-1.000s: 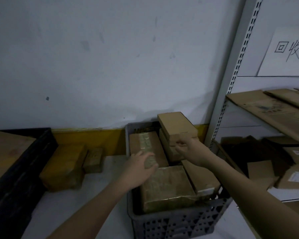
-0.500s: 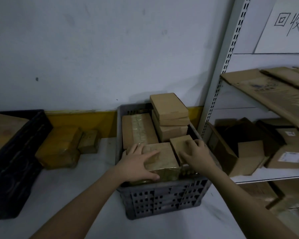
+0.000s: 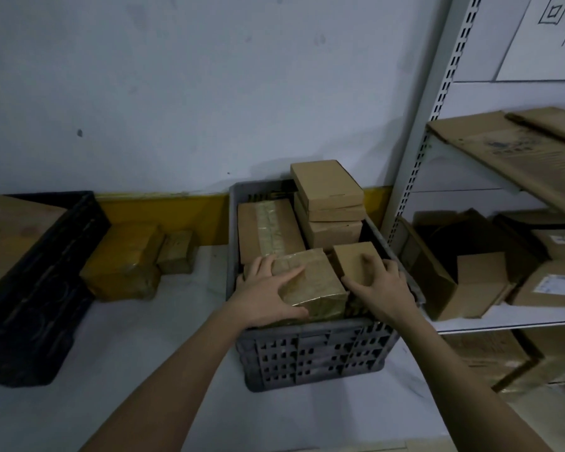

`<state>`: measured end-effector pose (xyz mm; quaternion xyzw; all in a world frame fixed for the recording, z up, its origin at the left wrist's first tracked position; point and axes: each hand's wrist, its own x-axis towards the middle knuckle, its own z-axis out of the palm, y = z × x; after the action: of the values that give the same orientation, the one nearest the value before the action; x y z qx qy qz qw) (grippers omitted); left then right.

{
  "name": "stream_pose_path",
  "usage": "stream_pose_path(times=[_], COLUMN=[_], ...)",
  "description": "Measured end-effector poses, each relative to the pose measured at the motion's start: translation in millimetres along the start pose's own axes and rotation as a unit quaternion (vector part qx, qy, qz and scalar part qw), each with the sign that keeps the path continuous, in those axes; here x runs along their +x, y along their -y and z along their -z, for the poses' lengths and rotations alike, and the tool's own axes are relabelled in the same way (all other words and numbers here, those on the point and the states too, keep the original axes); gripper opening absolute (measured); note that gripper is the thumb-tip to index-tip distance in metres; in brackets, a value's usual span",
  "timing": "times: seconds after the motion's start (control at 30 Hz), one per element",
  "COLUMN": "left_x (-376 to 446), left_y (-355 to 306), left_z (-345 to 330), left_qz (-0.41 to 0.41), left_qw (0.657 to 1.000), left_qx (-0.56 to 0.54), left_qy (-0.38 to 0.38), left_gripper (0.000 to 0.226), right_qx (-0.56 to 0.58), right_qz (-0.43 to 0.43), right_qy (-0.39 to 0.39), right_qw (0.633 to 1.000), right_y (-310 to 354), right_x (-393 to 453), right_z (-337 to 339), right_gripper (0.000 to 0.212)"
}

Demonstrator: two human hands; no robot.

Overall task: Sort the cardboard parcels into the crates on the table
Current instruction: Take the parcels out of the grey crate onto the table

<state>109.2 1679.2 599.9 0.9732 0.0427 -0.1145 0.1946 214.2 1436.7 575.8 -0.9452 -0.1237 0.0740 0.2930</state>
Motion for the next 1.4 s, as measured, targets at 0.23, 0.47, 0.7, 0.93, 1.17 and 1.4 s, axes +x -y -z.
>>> stream_pose_path(times=[0.23,0.47,0.7,0.93,1.17,1.4], left_x=[4.4,-8.0,-16.7,-26.0,-45.9,-70.6], left_y=[6.4,-2.2,-0.9,41.6,95.0,165.0], left_z=[34.1,86.5,111.3,110.1,145.4,127.8], left_qz=[-0.011,0.008,0.095,0.204,0.291,0.372], left_qw=[0.997,0.988,0.946,0.916,0.864,0.826], left_qx=[-0.005,-0.046,-0.117,-0.137,-0.153,-0.156], left_qy=[0.074,-0.146,-0.286,-0.317,-0.38,-0.393], left_gripper=[0.105,0.105,0.101,0.101,0.107,0.102], right_qx=[0.007,0.081,0.08,0.094,0.116,0.139], right_qz=[-0.014,-0.012,0.058,0.101,0.151,0.167], right_qy=[0.047,-0.036,-0.074,-0.071,0.006,0.066], right_qw=[0.999,0.996,0.992,0.988,0.982,0.974], right_y=[7.4,28.3,73.8,121.9,192.0,250.3], right_x=[-4.2,-1.3,14.2,15.5,23.9,21.7], right_z=[6.5,50.2,65.6,47.1,14.8,-52.5], right_gripper=[0.084,0.09,0.078,0.073,0.08,0.086])
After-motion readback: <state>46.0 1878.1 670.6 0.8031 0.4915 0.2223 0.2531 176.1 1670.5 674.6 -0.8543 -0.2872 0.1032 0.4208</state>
